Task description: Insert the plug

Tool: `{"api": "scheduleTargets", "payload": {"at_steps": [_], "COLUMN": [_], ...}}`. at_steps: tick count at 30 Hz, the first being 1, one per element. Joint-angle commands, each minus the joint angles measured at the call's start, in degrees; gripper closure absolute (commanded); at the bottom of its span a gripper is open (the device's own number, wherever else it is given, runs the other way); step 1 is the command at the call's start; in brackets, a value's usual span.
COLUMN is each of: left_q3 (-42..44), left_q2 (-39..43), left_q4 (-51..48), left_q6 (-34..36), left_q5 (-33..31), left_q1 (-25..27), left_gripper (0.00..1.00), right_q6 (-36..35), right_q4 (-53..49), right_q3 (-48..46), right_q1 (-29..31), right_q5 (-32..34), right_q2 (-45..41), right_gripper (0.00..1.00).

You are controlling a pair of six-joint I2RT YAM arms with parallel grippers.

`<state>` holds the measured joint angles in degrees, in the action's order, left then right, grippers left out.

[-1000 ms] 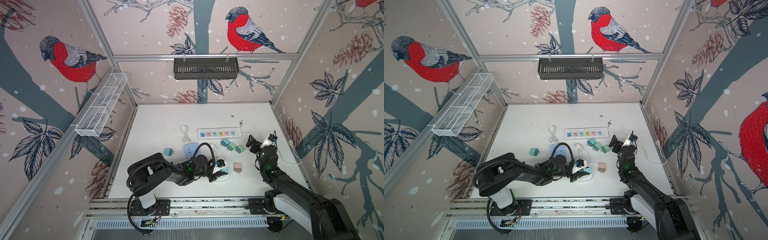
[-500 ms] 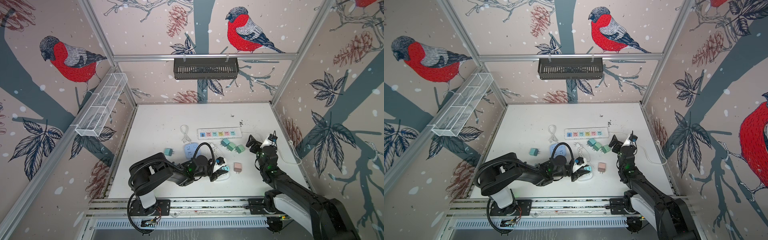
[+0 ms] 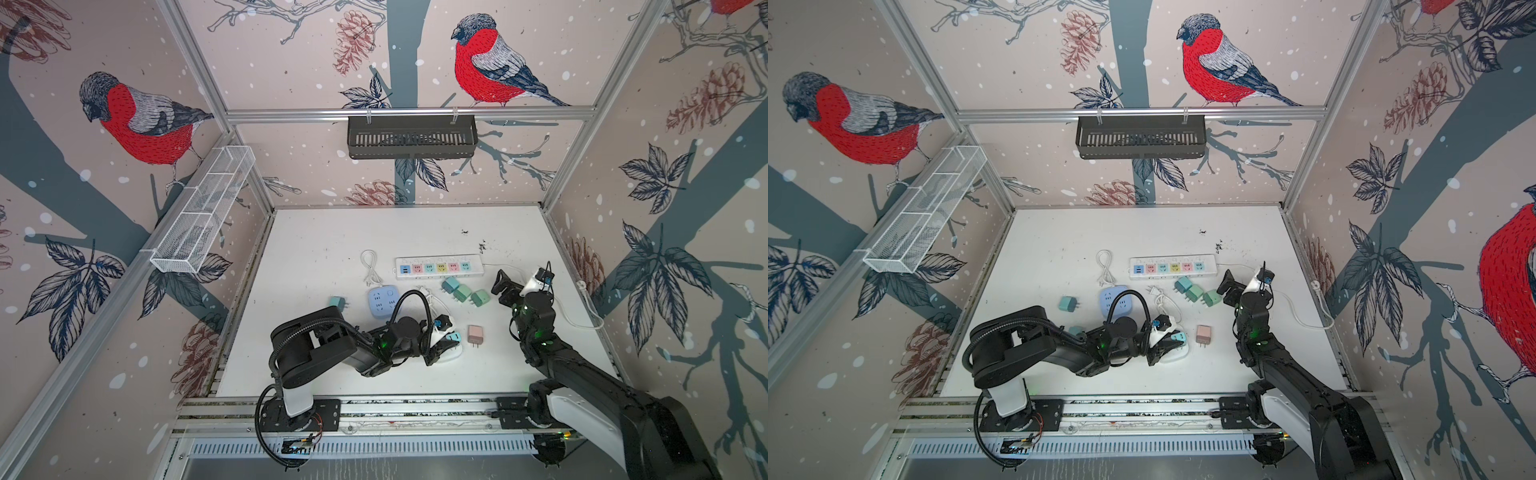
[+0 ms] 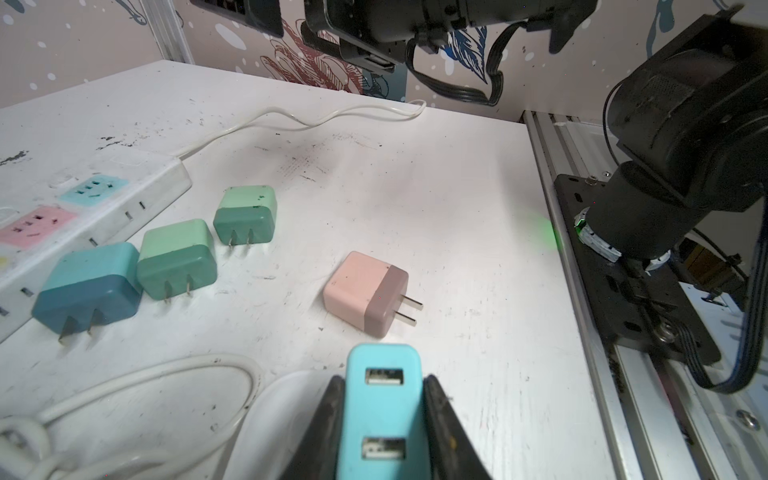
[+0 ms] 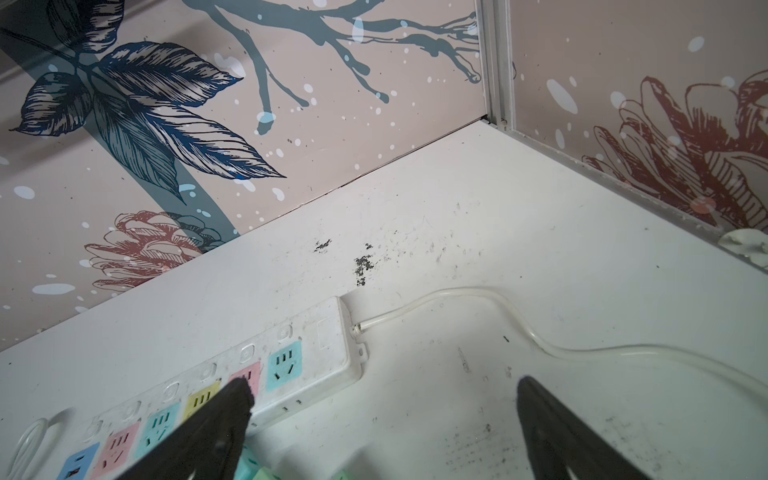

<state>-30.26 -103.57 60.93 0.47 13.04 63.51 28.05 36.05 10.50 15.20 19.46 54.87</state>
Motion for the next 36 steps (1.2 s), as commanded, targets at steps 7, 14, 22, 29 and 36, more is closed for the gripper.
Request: {"api": "scheduleTargets", "payload": {"at_steps": [7,14,22,29,36], "left_q3": [0.62,-2.68,-1.93,1.35,2.13], "left_q2": [-2.31,-5.10,-4.45,-2.63,-1.43], "left_q4": [-2.11,-5.19,-4.51,0.24,2.81], "left_q6": [-0.21,0.54,0.08,-0.20,0.08], "left_q5": [-3.83,-6.88,-7.68,-9.53,-10.82], "left_q1": [0.74,2.50,2.50,2.50,2.50], "left_gripper": [1.00,1.00,1.00,0.52,0.01], "right_q6": [-1.08,-1.12,-1.16,-1.13,-1.14], "right_q4": [1.02,1.00,0.98,0.99,0.97], "right_q3": [0.31,-0.04,-0.13,-0.13,-0.13], "right_q1": [0.26,0.27,0.35,0.41,0.44], "right_q5": [0.84,0.87,0.92,1.01,1.10], "right_q2": [-0.13,-0.77,-0.79,-0.82,-0.84], "right_gripper": [0.01,0.01,0.01,0.01,0.01]}}
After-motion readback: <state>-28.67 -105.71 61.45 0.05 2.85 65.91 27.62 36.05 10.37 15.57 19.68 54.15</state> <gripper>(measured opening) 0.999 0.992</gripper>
